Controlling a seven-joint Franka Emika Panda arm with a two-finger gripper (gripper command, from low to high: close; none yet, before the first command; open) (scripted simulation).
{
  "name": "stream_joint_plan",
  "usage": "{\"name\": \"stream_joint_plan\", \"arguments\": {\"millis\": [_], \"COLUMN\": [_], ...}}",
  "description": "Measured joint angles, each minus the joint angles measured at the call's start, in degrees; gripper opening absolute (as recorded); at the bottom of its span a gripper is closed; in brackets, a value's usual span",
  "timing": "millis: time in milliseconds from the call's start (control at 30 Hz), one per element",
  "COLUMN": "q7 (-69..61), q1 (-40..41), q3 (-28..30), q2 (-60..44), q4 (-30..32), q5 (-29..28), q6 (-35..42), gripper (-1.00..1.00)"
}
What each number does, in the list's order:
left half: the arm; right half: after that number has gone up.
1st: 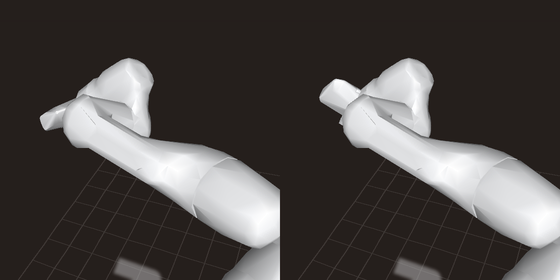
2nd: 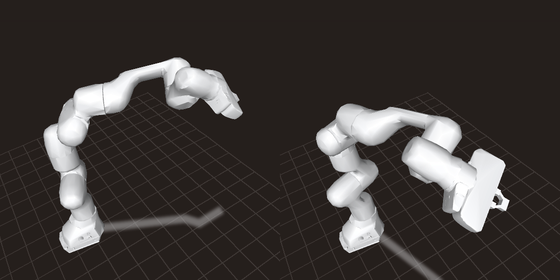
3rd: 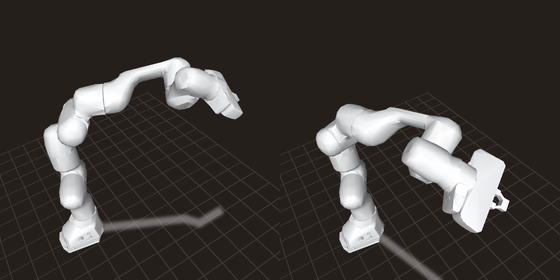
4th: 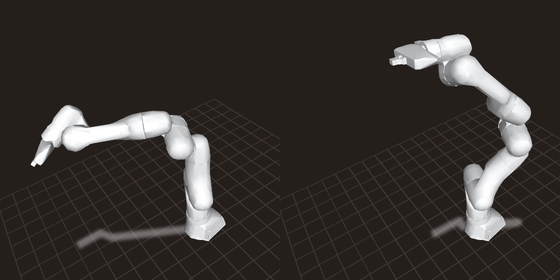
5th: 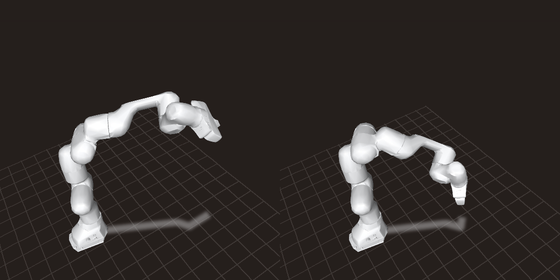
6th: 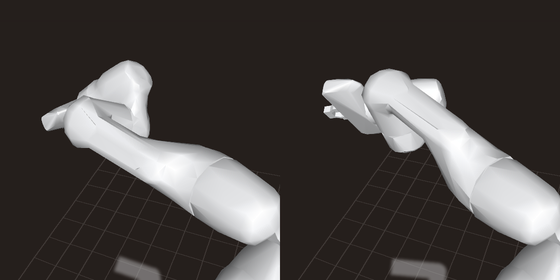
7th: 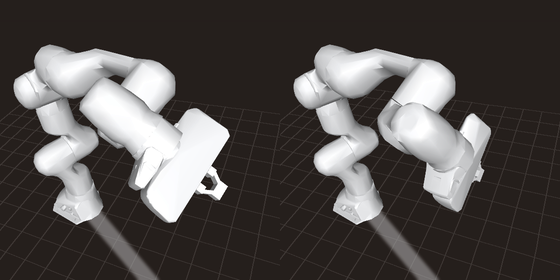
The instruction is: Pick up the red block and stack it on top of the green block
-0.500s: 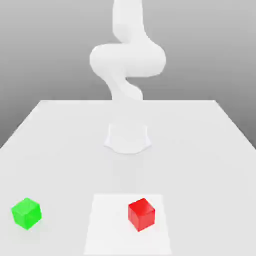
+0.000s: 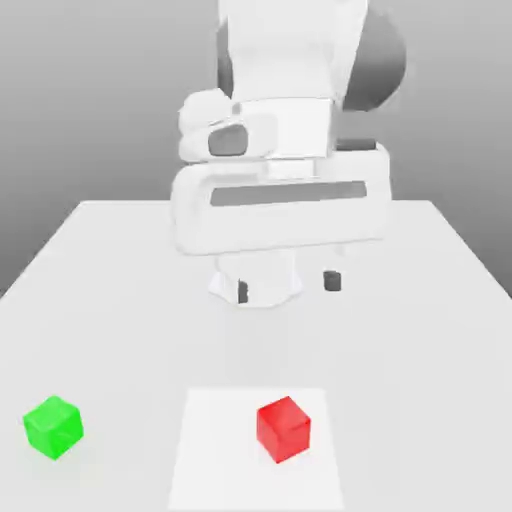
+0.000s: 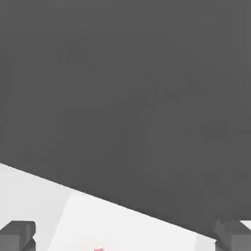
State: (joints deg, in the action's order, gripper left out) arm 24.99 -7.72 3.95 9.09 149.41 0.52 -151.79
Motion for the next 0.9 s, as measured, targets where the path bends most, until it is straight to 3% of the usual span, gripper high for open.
{"name": "stream_joint_plan", "arguments": {"millis": [167, 367, 400, 633, 833, 900], "q7": [-5.8, -8.1, -8.3, -8.1, -7.3, -10.6], "q1": [-0.9, 0.2, 0.4, 0.6, 0.3, 3.8], "q3": [-0.3, -1.8, -2.1, -2.2, -1.1, 0.5], "q2": [-10.4, -22.8, -24.4, -24.6, -13.9, -13.0], "q4": [4.9, 4.3, 4.1, 4.1, 5.5, 4.5], "q5": [0.1, 1.7, 1.9, 1.8, 0.2, 0.3], "q6": [-5.7, -15.7, -17.0, -17.1, -7.9, -5.9], "gripper": [0.00, 0.00, -1.00, -1.00, -1.00, -1.00]}}
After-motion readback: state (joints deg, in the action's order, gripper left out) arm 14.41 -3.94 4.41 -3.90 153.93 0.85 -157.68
